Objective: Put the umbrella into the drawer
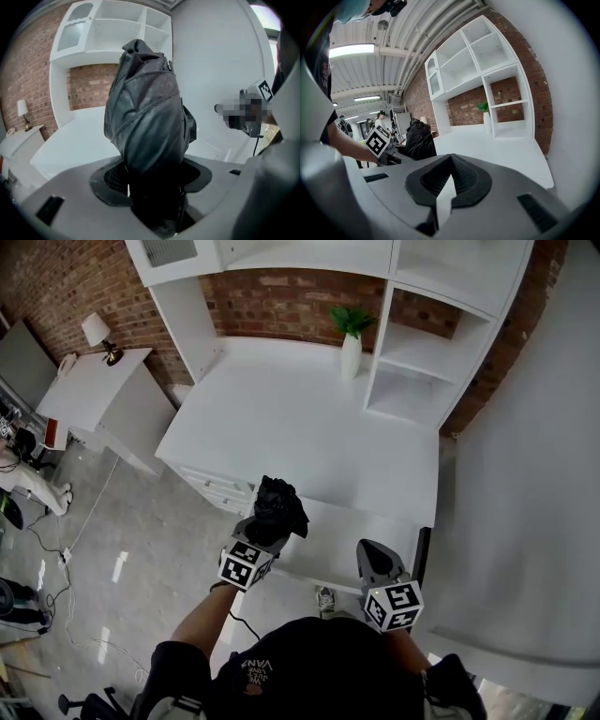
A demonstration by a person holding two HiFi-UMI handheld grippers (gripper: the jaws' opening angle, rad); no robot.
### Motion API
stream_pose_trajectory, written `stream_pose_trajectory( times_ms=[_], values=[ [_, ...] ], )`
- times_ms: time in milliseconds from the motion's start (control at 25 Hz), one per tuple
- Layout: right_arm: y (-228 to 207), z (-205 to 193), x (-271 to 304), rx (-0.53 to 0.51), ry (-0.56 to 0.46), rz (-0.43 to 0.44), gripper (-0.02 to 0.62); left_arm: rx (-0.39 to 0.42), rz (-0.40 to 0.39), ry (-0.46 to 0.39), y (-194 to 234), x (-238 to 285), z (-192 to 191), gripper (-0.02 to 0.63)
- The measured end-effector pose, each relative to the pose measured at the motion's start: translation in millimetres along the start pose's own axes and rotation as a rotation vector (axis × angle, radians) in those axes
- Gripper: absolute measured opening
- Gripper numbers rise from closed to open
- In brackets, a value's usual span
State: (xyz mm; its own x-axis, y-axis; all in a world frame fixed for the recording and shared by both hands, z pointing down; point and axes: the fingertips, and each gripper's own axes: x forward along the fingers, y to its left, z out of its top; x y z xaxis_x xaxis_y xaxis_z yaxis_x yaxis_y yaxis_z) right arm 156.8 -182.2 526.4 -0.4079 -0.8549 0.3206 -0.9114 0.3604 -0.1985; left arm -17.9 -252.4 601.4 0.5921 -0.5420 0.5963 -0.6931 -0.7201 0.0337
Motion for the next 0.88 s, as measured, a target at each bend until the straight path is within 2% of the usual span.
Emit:
stream_pose_trajectory(
  times_ms=[400, 720, 880],
  values=[
    [-18.2, -3.3, 12.7, -0.007, 0.031, 0.031, -0.008, 0.193, -0.057, 0.282, -1.8, 68.8, -46.7, 0.272],
    [-29.4, -1.8, 24.3, -0.015, 0.054, 0.053, -0.008, 0.356, -0.120, 0.472, -14.8, 96.8, -75.2, 0.272],
    [-35.2, -1.7, 27.2, -0.010, 0.064, 0.045, -0.008, 0.406, -0.161, 0.558, -20.6, 106.1, -93.9, 0.272]
  ],
)
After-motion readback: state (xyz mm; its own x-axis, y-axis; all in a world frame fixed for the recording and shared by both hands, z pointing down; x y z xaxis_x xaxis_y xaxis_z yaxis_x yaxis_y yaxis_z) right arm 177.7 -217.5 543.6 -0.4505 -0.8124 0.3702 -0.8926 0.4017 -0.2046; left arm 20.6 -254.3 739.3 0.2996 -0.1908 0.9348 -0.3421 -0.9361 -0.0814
